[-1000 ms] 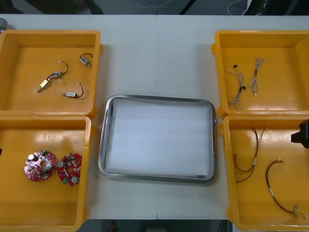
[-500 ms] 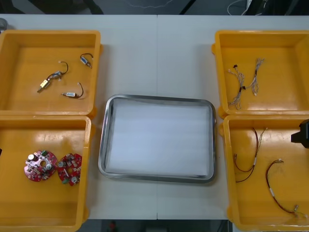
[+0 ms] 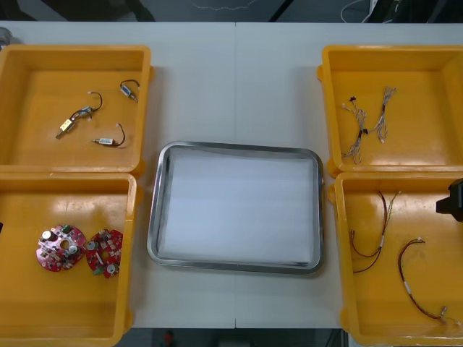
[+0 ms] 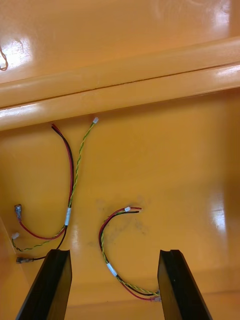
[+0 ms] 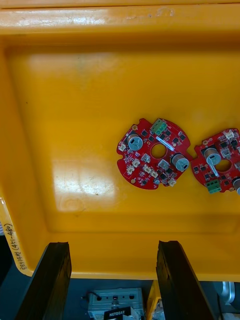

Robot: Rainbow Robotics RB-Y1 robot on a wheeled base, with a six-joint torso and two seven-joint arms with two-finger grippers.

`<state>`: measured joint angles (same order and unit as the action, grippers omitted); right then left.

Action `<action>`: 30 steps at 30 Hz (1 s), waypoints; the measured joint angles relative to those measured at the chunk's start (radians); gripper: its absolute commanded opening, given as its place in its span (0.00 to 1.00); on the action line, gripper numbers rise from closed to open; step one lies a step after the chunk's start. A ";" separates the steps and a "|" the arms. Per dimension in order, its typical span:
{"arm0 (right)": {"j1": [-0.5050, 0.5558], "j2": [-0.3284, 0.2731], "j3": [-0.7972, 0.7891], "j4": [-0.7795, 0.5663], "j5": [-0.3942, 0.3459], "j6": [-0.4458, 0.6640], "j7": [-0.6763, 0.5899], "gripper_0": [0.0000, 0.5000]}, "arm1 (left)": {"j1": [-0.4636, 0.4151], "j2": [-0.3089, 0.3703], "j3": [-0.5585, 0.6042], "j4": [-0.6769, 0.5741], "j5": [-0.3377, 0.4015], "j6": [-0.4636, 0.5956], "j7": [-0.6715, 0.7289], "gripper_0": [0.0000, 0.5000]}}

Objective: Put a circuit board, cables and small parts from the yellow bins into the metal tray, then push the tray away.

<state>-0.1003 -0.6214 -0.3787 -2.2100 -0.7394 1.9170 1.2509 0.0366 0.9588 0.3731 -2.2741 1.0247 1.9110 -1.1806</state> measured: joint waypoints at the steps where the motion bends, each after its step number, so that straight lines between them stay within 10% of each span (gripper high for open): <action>1: 0.000 0.000 0.000 0.000 0.000 0.000 0.000 1.00 | 0.000 0.000 0.000 0.000 0.000 0.000 0.000 1.00; 30: 0.000 0.000 0.000 0.000 0.000 0.000 0.000 1.00 | 0.000 0.000 0.000 0.000 0.000 0.000 0.000 1.00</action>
<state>-0.1003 -0.6214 -0.3787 -2.2100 -0.7394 1.9170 1.2509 0.0366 0.9588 0.3731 -2.2741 1.0247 1.9110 -1.1806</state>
